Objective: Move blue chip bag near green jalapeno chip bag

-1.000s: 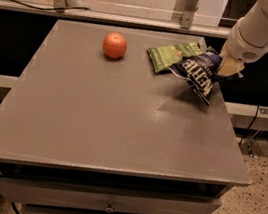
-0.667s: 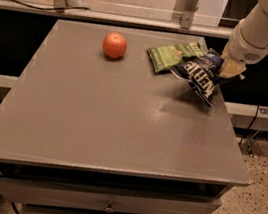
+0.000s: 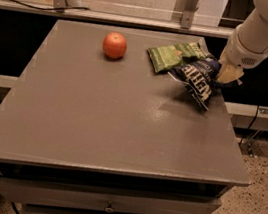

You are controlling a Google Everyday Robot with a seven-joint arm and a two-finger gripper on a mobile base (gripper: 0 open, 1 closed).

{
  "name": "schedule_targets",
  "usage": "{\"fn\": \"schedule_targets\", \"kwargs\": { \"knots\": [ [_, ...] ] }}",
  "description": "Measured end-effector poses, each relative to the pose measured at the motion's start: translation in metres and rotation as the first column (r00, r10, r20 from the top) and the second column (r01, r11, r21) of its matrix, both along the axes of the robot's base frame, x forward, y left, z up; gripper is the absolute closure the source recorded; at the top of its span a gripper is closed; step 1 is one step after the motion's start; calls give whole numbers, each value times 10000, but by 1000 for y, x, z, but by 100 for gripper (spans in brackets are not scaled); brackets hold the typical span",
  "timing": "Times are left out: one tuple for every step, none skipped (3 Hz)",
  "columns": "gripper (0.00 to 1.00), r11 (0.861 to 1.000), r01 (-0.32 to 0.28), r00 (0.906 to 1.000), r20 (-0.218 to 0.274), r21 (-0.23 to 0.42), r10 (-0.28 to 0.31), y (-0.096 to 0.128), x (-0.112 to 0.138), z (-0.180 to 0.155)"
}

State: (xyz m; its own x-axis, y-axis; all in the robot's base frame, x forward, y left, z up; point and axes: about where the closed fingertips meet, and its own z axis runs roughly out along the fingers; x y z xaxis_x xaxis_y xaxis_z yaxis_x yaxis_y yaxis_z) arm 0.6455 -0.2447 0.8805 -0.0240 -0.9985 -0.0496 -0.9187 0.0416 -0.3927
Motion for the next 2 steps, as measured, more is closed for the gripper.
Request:
{"fn": "schedule_targets", "kwargs": {
  "knots": [
    [12, 9999, -48, 10000, -34, 91, 48, 5, 0, -1],
    [0, 9997, -76, 10000, -16, 216, 76, 9, 0, -1]
  ]
}}
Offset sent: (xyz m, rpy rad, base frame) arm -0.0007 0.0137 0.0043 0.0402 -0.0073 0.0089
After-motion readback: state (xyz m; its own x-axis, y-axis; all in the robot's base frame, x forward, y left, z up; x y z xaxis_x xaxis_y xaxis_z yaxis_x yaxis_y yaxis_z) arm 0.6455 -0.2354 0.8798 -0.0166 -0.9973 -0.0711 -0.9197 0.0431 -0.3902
